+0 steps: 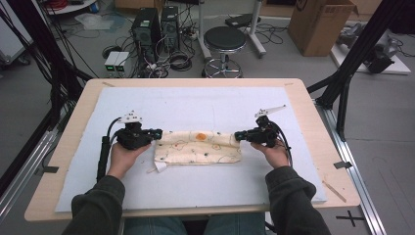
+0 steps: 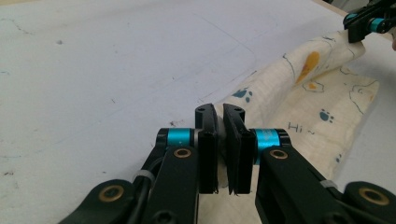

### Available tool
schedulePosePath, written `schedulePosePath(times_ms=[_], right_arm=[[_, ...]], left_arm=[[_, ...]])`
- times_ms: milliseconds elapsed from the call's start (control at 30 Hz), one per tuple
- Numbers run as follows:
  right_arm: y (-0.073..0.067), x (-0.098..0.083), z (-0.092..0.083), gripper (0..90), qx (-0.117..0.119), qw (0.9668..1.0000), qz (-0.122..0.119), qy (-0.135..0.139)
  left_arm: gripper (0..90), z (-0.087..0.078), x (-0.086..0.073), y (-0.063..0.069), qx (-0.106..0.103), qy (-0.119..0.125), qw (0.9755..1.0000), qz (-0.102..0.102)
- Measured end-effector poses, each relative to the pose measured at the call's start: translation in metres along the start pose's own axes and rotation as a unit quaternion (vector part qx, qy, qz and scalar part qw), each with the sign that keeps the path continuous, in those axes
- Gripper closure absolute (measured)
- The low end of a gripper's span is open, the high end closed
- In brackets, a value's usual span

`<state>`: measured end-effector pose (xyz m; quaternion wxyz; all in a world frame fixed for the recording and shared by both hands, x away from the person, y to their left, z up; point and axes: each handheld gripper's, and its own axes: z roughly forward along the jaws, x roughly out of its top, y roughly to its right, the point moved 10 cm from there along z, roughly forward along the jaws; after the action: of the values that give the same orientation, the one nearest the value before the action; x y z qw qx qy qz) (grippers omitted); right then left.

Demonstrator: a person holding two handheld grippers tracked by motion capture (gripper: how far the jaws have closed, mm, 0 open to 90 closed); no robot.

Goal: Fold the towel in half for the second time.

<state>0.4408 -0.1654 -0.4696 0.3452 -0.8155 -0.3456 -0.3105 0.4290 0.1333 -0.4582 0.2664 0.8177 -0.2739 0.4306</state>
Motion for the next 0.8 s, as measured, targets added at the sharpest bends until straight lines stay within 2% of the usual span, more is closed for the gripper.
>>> schedulePosePath(times_ms=[133, 333, 600, 800], right_arm=[[-0.003, -0.002, 0.0, 84.4, 0.003, 1.0, -0.003, 0.0], [-0.003, -0.012, 0.003, 84.4, 0.009, 1.0, 0.002, 0.0], [-0.009, -0.015, -0.001, 84.4, 0.011, 0.9999, -0.003, -0.004], [-0.015, -0.021, -0.003, 84.3, 0.012, 0.9998, -0.016, -0.008]], left_arm=[[83.8, -0.002, -0.002, 0.002, -0.003, 0.005, 1.0, 0.003], [83.6, -0.003, -0.015, 0.0, -0.004, -0.001, 1.0, -0.002], [83.2, -0.007, -0.022, 0.008, -0.008, -0.012, 0.9997, 0.022], [82.3, -0.008, -0.037, 0.014, -0.013, -0.025, 0.9991, 0.033]])
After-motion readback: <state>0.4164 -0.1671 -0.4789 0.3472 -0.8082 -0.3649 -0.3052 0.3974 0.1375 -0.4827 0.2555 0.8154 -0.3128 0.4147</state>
